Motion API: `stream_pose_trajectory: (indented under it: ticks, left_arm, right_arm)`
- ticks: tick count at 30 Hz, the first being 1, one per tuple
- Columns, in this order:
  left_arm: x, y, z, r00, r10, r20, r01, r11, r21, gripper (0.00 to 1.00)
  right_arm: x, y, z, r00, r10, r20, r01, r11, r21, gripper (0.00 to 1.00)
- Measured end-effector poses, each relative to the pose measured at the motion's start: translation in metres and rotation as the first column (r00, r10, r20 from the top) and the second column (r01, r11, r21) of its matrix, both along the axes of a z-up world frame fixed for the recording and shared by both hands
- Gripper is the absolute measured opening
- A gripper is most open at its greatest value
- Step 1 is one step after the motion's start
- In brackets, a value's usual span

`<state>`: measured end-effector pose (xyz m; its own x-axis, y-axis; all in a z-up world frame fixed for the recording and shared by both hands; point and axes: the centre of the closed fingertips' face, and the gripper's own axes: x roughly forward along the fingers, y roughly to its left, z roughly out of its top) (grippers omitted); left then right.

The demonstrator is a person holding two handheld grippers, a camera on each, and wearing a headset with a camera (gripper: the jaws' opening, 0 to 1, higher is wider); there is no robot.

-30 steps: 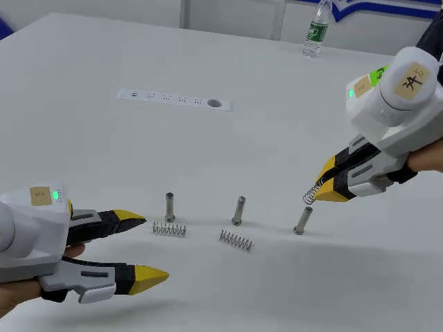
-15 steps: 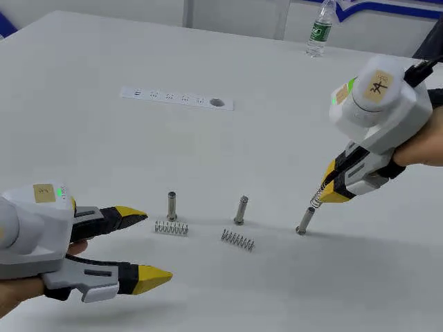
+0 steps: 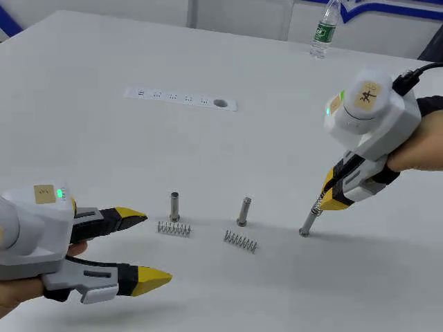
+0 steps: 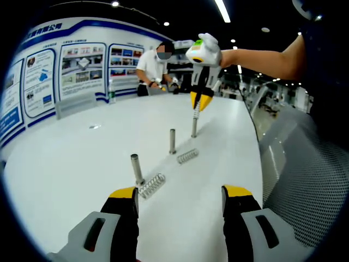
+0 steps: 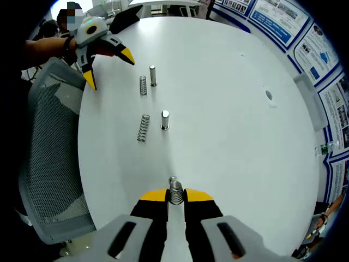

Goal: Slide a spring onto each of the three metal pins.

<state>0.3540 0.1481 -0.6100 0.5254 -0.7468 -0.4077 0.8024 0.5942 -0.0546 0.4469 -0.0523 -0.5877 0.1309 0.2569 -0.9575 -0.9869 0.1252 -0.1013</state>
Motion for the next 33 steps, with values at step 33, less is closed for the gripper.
stream_pose_trajectory:
  ticks: [33]
  left_arm:
    - [-0.004, 0.000, -0.002, 1.000, 0.003, -0.005, -0.003, 1.000, 0.005, 0.62]
  right_arm:
    - [0.002, -0.003, -0.054, 0.998, -0.039, -0.039, 0.038, 0.999, -0.030, 0.12]
